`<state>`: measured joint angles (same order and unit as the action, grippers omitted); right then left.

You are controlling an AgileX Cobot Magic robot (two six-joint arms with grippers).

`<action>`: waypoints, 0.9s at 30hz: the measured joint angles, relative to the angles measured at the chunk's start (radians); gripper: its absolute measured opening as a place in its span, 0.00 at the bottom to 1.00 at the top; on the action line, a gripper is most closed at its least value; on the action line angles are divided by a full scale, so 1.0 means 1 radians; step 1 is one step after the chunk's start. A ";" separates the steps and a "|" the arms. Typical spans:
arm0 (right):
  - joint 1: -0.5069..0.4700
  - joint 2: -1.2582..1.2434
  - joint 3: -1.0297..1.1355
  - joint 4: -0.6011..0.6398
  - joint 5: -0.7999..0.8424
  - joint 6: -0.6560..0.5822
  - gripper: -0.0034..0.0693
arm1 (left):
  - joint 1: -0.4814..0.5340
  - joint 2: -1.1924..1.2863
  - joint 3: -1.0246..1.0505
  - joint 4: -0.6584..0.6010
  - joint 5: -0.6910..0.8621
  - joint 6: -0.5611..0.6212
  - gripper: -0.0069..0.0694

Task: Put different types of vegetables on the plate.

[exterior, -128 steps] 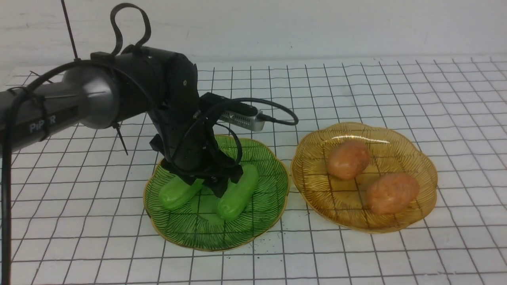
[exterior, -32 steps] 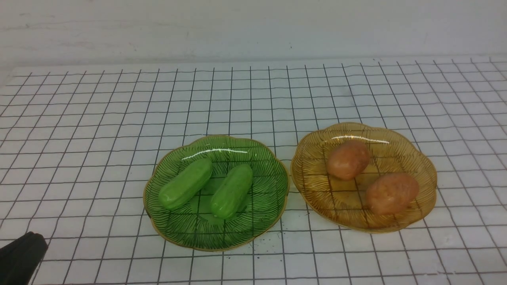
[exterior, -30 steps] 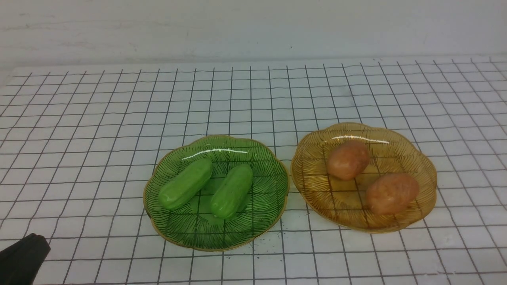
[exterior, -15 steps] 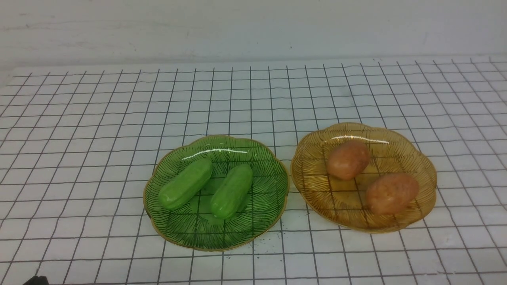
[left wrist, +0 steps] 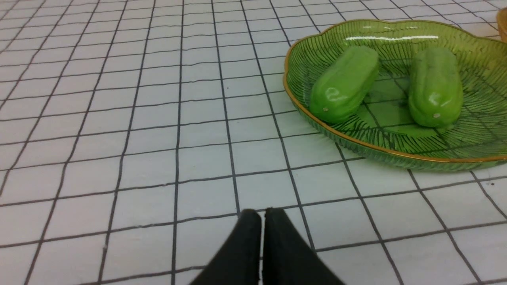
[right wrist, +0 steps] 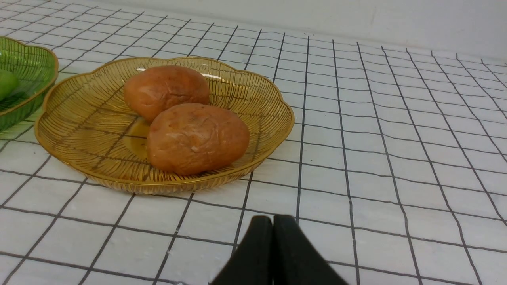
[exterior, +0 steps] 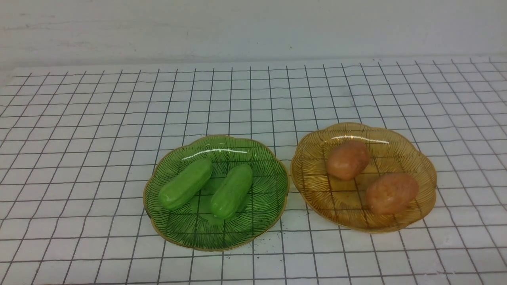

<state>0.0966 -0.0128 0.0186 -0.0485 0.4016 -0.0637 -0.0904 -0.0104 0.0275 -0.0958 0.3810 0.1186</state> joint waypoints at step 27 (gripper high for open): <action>0.000 0.000 0.000 0.000 0.000 0.012 0.03 | -0.002 0.000 0.000 0.023 0.001 -0.047 0.08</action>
<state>0.0966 -0.0128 0.0186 -0.0485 0.4014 -0.0517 -0.0927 -0.0104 0.0275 -0.0724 0.3817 0.0719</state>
